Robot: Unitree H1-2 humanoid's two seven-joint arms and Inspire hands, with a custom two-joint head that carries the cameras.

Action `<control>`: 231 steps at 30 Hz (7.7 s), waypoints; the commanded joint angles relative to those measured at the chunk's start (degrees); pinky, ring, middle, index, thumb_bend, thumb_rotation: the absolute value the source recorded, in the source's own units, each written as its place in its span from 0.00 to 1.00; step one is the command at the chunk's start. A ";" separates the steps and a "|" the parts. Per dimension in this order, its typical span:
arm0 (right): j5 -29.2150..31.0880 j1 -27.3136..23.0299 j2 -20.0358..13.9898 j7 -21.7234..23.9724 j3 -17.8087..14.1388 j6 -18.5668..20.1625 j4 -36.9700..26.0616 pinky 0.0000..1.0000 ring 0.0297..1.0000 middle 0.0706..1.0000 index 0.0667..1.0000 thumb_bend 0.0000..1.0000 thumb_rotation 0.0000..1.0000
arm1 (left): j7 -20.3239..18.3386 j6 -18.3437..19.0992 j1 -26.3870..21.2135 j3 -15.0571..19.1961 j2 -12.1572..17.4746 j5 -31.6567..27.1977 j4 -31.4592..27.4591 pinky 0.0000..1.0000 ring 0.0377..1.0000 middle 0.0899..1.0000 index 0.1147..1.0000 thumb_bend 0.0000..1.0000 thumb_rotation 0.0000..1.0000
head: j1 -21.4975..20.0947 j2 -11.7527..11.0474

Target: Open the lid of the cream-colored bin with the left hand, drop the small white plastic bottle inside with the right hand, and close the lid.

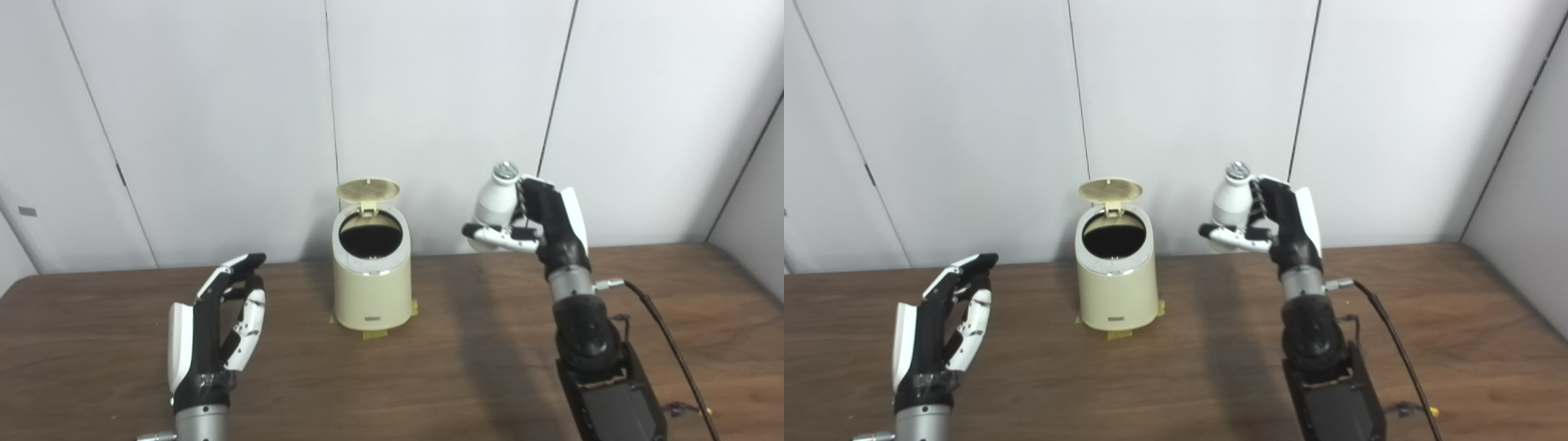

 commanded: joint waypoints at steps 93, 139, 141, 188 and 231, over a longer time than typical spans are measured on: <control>-5.01 -21.50 2.85 -31.48 25.47 -38.22 45.79 0.41 0.46 0.45 0.43 0.52 0.00 | 3.40 -0.93 -2.73 -0.10 -2.95 1.56 -1.74 0.67 0.75 0.74 0.71 0.25 0.75 | 3.76 -0.96; -7.43 -19.68 1.61 -36.29 28.30 -38.21 45.91 0.53 0.55 0.55 0.54 0.87 0.23 | 3.45 -1.14 -2.86 -0.26 -2.80 1.98 -2.07 0.66 0.74 0.73 0.70 0.25 0.74 | 3.45 -0.74; -7.70 -19.57 1.59 -35.97 28.08 -38.21 45.68 0.53 0.56 0.55 0.55 0.91 0.25 | 3.42 -0.98 -2.85 -0.29 -2.80 2.18 -2.11 0.66 0.74 0.73 0.70 0.26 0.74 | 3.45 -0.74; 7.60 2.47 3.38 -27.65 2.78 -38.03 3.77 0.37 0.36 0.37 0.44 0.51 0.17 | 3.25 -1.86 -3.12 0.34 -2.06 0.66 -1.21 0.68 0.75 0.74 0.71 0.26 0.73 | 2.91 -1.21; 18.06 17.78 5.26 2.66 -6.37 -8.16 -24.55 0.64 0.70 0.72 0.71 0.20 0.22 | -10.19 11.67 -23.24 -1.47 7.30 9.18 -5.63 0.76 0.80 0.78 0.74 0.87 0.99 | 3.01 0.22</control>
